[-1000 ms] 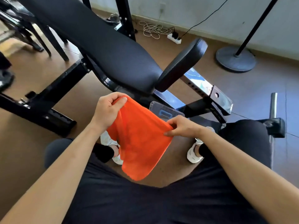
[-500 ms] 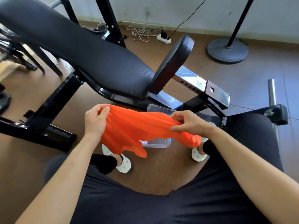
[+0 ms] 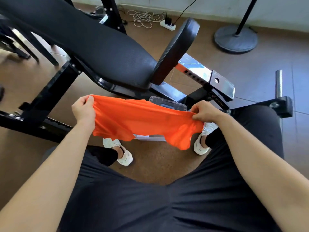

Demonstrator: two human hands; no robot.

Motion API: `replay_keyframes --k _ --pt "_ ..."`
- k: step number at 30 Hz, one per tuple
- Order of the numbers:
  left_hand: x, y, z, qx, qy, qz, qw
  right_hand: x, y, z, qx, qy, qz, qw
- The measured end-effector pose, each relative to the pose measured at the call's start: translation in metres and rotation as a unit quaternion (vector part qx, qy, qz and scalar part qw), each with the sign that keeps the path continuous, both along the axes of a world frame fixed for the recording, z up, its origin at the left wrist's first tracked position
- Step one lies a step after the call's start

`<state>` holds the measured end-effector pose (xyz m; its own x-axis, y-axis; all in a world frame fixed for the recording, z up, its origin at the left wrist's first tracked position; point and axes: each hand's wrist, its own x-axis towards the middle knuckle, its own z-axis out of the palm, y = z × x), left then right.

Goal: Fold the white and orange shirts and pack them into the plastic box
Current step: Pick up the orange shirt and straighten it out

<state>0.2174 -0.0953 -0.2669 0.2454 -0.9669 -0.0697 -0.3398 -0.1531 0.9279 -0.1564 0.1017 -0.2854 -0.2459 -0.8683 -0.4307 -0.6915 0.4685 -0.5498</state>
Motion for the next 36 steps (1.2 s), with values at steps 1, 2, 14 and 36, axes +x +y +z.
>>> replay_keyframes --k 1,2,14,36 --pt "0.001 -0.001 -0.002 0.001 -0.002 0.005 1.0 -0.001 0.0 0.0 0.001 0.008 -0.006 1.0" --pt "0.002 -0.001 -0.005 0.004 -0.001 0.01 1.0 -0.002 0.001 0.001 0.0 0.009 -0.01 1.0" --pt "-0.038 0.048 -0.001 0.114 0.09 -0.23 0.962 0.061 -0.035 0.093 -0.218 -0.328 -0.007 0.919" --pt "-0.073 0.095 0.017 0.041 0.27 -0.331 0.903 0.104 -0.055 0.101 -0.26 -0.124 0.066 0.955"
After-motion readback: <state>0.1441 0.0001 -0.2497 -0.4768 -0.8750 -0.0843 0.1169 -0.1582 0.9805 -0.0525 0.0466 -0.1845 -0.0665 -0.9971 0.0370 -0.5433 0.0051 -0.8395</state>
